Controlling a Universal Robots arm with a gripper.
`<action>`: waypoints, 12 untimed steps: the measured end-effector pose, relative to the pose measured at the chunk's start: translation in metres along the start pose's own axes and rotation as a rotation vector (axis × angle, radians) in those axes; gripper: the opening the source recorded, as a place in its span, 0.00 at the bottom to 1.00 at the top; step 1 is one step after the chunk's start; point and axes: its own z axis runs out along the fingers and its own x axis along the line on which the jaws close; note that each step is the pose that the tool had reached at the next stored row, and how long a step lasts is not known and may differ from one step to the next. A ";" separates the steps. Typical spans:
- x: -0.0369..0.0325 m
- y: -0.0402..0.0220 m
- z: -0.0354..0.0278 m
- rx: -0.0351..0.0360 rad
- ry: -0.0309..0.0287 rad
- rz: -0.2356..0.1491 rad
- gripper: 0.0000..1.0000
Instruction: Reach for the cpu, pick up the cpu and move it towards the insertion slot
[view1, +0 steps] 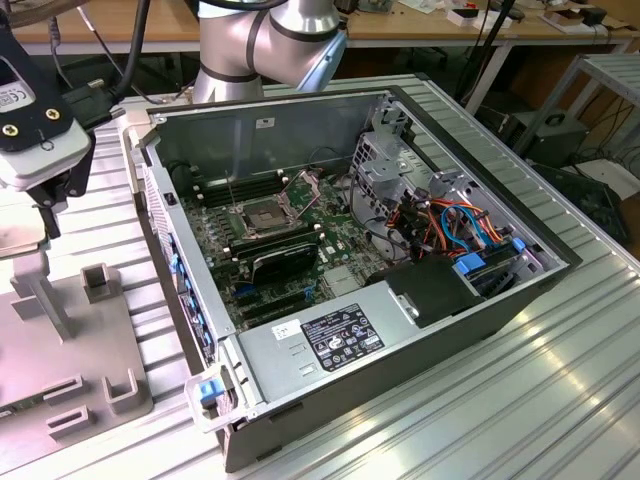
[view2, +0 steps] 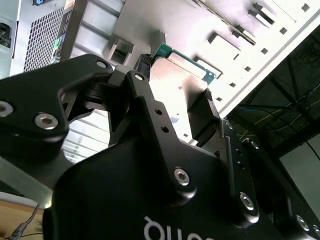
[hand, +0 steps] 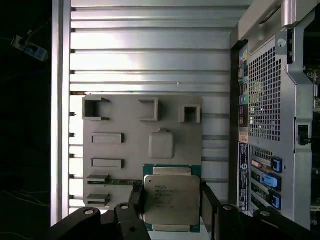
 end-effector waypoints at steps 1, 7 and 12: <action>0.0000 0.0000 0.0000 0.0000 0.0001 0.000 0.55; -0.0013 0.0000 0.0003 -0.0001 0.0000 0.000 0.55; -0.0023 0.0000 0.0002 0.0000 0.0000 0.000 0.55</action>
